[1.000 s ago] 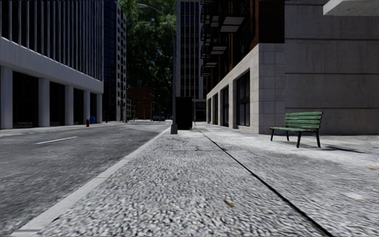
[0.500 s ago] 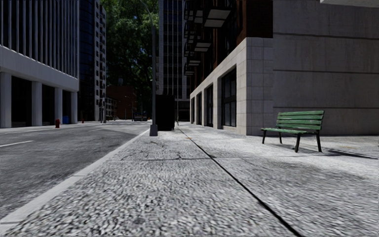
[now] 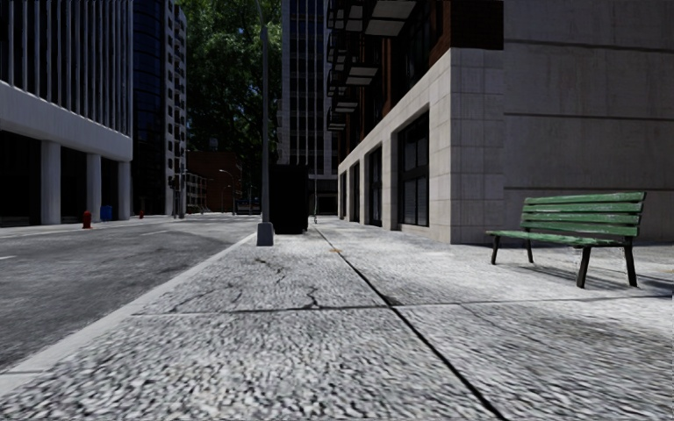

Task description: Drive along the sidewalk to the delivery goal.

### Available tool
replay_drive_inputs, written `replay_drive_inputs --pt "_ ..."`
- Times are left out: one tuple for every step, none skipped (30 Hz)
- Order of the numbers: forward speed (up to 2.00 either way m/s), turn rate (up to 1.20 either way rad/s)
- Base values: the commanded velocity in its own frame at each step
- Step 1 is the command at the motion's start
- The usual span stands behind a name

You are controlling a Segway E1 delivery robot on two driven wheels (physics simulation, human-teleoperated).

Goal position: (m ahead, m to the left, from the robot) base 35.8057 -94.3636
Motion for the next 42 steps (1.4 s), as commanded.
replay_drive_inputs --pt "1.95 0.0" --pt "2.0 0.0" --pt "2.0 0.0" --pt "2.0 0.0" --pt "2.0 0.0" --pt "2.0 0.0" --pt "2.0 0.0" --pt "2.0 0.0" --pt "2.0 0.0" --pt "2.0 0.0" --pt "2.0 0.0" --pt "2.0 0.0" --pt "2.0 0.0" --pt "2.0 0.0" --pt "2.0 0.0" --pt "2.0 0.0" --pt "2.0 0.0" --pt "2.0 0.0" --pt "2.0 0.0" --pt "2.0 0.0" --pt "2.0 0.0" --pt "2.0 0.0" --pt "2.0 0.0" --pt "2.0 0.0" --pt "2.0 0.0" --pt "2.0 0.0" --pt "2.0 0.0" --pt "2.0 0.0" --pt "2.0 0.0" --pt "2.0 0.0" --pt "2.0 0.0" --pt "2.0 0.0" --pt "2.0 0.0" --pt "2.0 0.0" --pt "2.0 0.0" --pt "2.0 0.0" --pt "2.0 0.0" --pt "2.0 0.0" --pt "2.0 0.0" --pt "2.0 0.0" --pt "2.0 0.0" --pt "2.0 0.0"
